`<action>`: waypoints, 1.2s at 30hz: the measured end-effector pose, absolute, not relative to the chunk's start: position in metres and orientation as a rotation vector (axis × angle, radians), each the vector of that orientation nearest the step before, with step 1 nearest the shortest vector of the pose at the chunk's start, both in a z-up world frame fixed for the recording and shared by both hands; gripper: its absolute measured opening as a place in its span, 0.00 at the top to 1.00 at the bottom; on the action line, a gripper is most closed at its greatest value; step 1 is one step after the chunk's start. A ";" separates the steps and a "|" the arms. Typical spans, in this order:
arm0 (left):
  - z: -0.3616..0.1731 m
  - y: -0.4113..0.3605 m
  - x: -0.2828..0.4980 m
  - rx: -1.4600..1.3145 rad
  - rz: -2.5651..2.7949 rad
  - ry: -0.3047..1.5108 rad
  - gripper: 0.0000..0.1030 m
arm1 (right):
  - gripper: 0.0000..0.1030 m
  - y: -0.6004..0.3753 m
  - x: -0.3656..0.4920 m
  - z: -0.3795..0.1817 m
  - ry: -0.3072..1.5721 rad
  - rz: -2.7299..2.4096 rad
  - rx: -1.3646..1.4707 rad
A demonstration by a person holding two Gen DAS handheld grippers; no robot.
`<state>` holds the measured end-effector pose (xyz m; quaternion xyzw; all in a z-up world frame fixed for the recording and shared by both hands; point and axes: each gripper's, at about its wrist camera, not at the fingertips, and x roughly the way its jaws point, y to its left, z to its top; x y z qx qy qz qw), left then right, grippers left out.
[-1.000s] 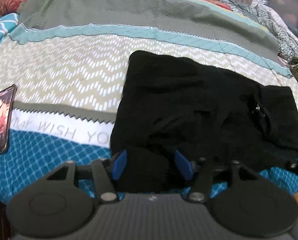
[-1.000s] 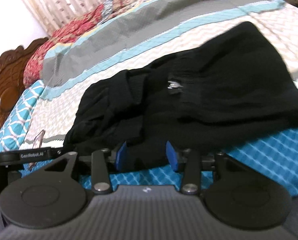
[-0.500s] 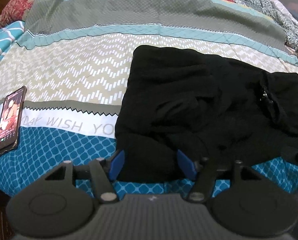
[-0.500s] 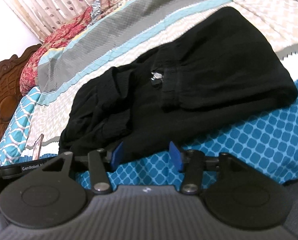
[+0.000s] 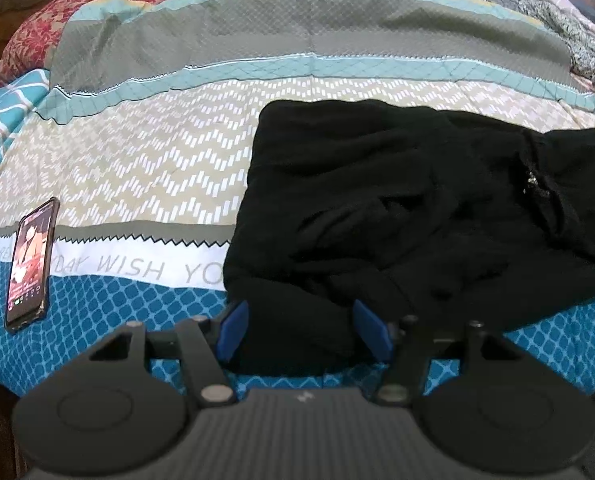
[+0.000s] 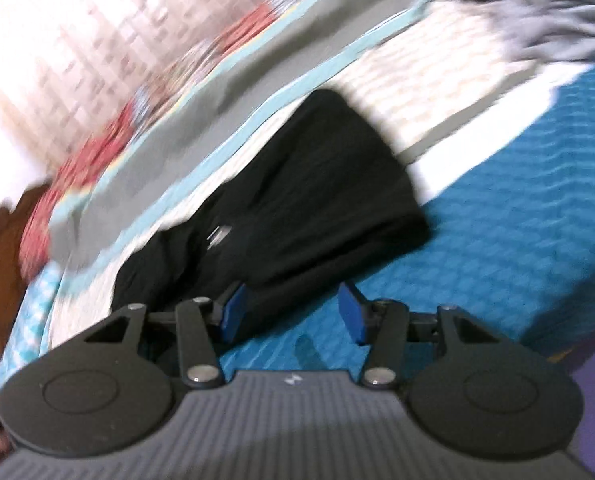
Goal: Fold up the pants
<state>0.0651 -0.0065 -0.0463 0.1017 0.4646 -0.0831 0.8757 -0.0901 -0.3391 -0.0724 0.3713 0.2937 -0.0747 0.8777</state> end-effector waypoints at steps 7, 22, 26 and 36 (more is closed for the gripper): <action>-0.056 -0.007 0.068 0.247 -0.154 0.984 0.38 | 0.48 -0.386 -0.111 -0.098 0.621 -0.291 0.956; -0.057 -0.010 0.071 0.261 -0.137 0.997 0.34 | 0.47 -0.399 -0.122 -0.113 0.578 -0.269 1.080; -0.060 -0.007 0.073 0.242 -0.134 1.009 0.30 | 0.47 -0.399 -0.128 -0.114 0.564 -0.267 1.089; -0.066 0.008 0.080 0.169 -0.134 1.039 0.21 | 0.44 -0.395 -0.126 -0.111 0.573 -0.275 1.069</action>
